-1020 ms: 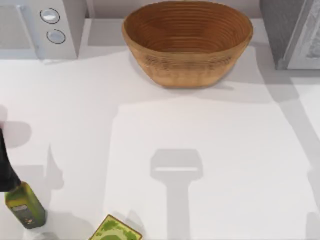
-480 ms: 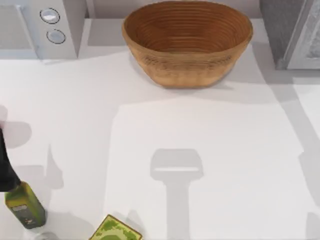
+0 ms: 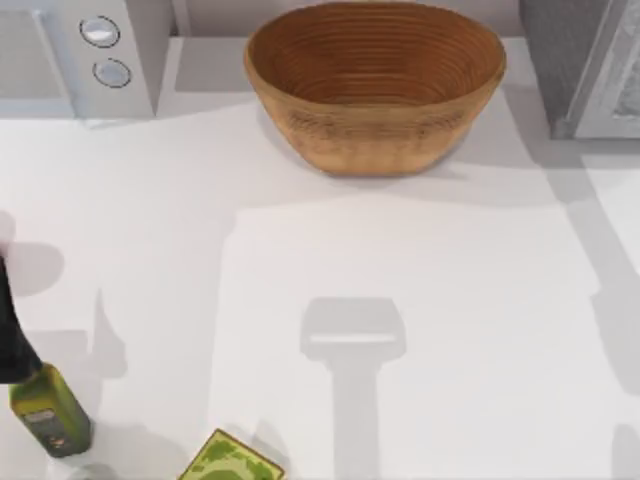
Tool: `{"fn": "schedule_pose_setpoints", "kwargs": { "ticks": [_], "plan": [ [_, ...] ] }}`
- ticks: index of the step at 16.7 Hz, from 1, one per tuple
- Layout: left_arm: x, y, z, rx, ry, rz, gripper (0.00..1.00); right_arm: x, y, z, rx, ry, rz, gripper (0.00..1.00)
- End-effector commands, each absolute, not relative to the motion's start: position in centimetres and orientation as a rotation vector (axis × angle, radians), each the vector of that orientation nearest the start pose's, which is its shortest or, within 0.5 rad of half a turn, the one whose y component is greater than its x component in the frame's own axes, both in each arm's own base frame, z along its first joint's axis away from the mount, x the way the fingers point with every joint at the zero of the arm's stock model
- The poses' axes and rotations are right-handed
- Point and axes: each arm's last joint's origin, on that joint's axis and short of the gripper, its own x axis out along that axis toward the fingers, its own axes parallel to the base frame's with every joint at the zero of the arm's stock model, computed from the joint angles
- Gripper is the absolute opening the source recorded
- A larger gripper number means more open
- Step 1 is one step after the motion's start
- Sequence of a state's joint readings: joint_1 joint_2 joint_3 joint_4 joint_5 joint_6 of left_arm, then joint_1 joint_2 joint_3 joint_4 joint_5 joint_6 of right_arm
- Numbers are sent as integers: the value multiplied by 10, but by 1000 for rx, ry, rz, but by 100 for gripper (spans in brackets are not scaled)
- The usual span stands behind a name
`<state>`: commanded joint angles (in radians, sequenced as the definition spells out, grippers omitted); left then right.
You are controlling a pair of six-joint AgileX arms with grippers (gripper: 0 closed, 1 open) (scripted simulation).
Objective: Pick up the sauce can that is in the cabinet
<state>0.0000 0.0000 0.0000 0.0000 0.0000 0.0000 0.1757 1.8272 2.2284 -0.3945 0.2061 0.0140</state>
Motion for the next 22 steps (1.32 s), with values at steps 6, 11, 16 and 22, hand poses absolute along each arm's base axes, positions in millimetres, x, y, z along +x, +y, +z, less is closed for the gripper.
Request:
{"fn": "schedule_pose_setpoints", "kwargs": {
  "ticks": [6, 11, 16, 22],
  "plan": [
    [106, -1, 160, 0, 0, 0, 100, 387, 70, 507, 0, -9, -10, 55],
    [106, -1, 160, 0, 0, 0, 100, 387, 70, 507, 0, -9, -10, 17],
    [106, -1, 160, 0, 0, 0, 100, 387, 70, 507, 0, -9, -10, 0],
    [106, -1, 160, 0, 0, 0, 100, 387, 71, 507, 2, -10, -8, 0]
  ]
}}
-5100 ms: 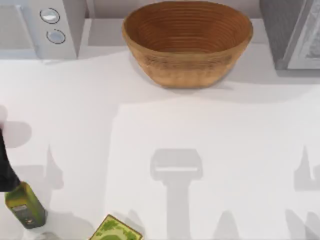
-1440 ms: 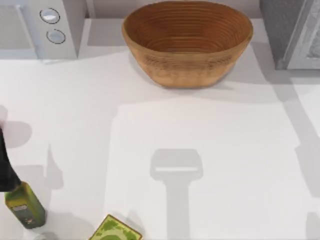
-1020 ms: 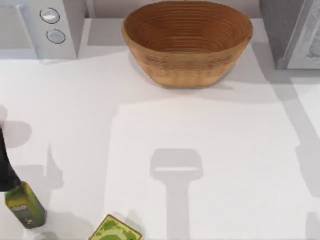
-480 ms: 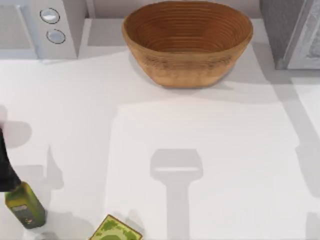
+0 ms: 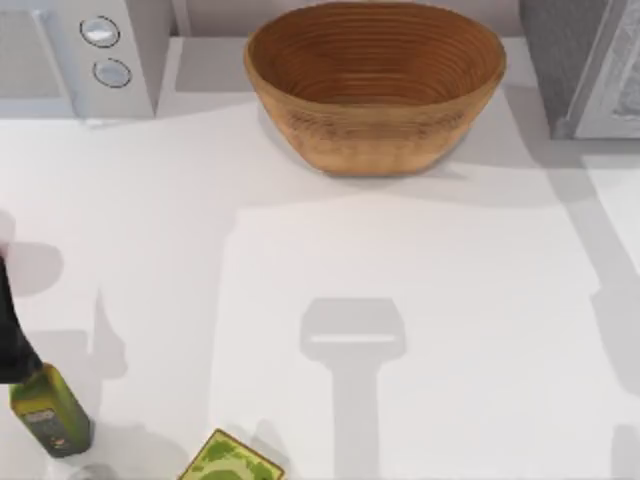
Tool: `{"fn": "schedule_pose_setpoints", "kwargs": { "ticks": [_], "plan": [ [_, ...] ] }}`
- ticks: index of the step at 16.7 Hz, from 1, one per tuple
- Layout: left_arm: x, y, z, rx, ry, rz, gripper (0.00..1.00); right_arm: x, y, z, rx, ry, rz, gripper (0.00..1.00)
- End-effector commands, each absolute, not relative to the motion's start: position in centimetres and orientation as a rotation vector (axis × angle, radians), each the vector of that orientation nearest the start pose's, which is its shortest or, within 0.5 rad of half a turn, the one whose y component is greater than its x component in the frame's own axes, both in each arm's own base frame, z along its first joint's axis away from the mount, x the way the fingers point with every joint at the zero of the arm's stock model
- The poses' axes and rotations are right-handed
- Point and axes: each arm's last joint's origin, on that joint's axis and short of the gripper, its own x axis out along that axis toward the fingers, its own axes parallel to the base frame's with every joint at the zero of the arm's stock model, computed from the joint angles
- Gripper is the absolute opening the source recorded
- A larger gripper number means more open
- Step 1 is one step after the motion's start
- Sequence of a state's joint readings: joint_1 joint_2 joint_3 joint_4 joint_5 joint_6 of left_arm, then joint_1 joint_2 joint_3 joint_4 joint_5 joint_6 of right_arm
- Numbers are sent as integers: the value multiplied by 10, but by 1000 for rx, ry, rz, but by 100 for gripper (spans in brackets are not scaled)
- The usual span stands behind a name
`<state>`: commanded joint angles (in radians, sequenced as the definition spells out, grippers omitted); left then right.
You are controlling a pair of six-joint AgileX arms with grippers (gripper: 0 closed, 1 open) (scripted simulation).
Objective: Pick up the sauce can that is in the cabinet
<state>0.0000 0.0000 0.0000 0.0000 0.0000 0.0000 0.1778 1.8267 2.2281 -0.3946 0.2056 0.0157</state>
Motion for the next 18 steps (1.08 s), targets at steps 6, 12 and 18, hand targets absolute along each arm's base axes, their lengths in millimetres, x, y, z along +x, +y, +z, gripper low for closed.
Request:
{"fn": "schedule_pose_setpoints", "kwargs": {
  "ticks": [6, 12, 18],
  "plan": [
    [106, -1, 160, 0, 0, 0, 100, 324, 79, 536, 0, -6, -9, 0],
    [106, -1, 160, 0, 0, 0, 100, 216, 74, 566, 2, -11, -8, 0],
    [106, -1, 160, 0, 0, 0, 100, 206, 72, 569, 6, -16, -10, 0]
  ]
}}
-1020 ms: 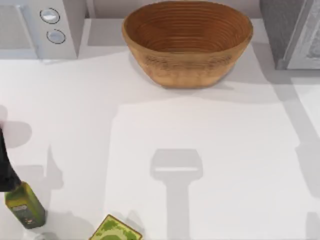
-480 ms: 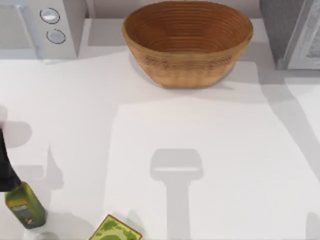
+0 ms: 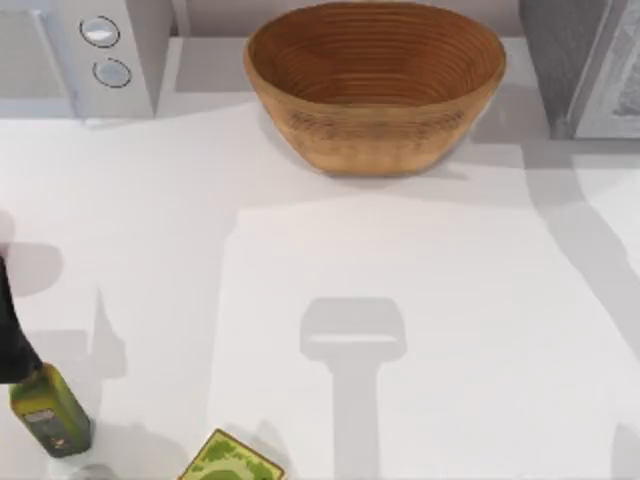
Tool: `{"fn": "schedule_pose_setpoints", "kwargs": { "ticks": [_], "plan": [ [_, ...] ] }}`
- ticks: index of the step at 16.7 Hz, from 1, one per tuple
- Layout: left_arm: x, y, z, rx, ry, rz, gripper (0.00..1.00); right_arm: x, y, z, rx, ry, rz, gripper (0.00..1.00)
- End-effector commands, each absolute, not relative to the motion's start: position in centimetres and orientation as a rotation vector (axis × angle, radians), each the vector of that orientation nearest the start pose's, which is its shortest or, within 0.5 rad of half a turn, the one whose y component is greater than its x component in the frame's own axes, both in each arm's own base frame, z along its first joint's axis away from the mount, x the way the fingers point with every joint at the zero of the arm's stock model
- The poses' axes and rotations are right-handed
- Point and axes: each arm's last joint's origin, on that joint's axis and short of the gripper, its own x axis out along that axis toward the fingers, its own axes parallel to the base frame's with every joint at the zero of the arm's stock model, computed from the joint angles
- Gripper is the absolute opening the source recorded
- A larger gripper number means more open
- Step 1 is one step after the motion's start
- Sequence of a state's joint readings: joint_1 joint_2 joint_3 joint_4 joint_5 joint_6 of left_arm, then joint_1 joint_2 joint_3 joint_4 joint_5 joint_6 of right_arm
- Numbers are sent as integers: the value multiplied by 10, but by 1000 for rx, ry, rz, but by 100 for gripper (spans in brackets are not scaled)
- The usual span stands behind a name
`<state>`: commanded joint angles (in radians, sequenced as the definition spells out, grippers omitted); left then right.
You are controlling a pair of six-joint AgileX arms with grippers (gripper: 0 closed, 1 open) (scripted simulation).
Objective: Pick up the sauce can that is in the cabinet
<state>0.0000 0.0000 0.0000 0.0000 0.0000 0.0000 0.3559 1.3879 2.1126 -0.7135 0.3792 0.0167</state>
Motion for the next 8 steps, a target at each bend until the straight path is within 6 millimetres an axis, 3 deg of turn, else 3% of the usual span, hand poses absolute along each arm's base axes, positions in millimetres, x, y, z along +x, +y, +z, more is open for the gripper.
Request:
{"fn": "schedule_pose_setpoints", "kwargs": {
  "ticks": [4, 8],
  "plan": [
    [106, -1, 160, 0, 0, 0, 100, 202, 64, 558, -5, 2, -30, 0],
    [106, -1, 160, 0, 0, 0, 100, 180, 57, 531, -17, 0, 47, 0]
  ]
}}
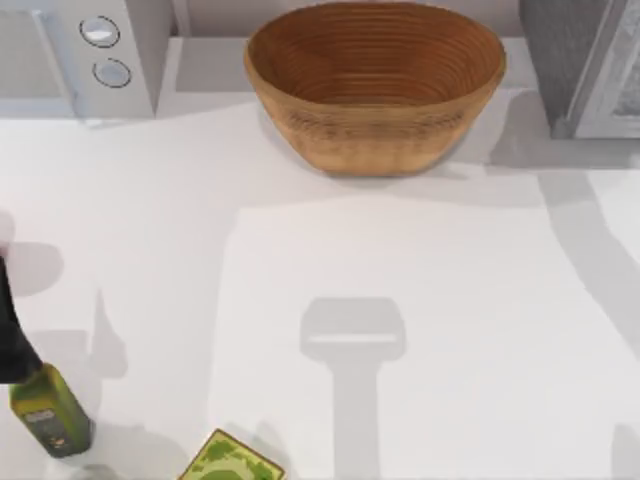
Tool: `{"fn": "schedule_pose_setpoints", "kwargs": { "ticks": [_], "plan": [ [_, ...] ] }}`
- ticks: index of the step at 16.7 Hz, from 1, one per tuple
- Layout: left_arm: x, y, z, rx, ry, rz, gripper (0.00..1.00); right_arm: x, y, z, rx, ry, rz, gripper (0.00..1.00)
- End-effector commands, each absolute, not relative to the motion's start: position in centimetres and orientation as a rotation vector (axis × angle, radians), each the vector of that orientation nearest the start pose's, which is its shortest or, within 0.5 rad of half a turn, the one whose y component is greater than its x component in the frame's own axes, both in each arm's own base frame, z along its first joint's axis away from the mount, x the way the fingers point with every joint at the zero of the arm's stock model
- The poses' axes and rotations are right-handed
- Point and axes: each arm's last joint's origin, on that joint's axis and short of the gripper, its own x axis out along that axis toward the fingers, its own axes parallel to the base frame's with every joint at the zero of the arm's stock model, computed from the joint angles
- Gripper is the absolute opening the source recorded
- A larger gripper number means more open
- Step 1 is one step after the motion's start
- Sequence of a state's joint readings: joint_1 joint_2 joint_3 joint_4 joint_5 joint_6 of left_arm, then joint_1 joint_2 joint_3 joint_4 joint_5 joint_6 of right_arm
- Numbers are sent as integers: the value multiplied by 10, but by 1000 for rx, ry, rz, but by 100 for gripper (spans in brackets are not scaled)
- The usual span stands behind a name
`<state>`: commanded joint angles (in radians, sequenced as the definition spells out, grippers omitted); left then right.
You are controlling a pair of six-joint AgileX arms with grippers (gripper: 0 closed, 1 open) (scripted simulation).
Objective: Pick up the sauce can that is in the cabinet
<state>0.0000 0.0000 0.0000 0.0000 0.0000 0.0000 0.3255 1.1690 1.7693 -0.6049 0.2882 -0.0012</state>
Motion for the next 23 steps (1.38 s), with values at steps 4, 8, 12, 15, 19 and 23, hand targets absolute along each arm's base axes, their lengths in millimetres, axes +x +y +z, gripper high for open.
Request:
{"fn": "schedule_pose_setpoints", "kwargs": {
  "ticks": [4, 8, 12, 15, 19, 23],
  "plan": [
    [106, -1, 160, 0, 0, 0, 100, 146, 40, 484, -7, -27, 88, 0],
    [106, -1, 160, 0, 0, 0, 100, 132, 23, 383, -16, 57, 49, 0],
    [106, -1, 160, 0, 0, 0, 100, 118, 8, 270, -18, 115, 1, 0],
    [106, -1, 160, 0, 0, 0, 100, 108, 2, 212, -6, 65, -18, 0],
    [106, -1, 160, 0, 0, 0, 100, 105, -1, 168, 0, 6, -8, 0],
    [106, -1, 160, 0, 0, 0, 100, 106, -1, 160, 0, 0, 0, 0]
  ]
}}
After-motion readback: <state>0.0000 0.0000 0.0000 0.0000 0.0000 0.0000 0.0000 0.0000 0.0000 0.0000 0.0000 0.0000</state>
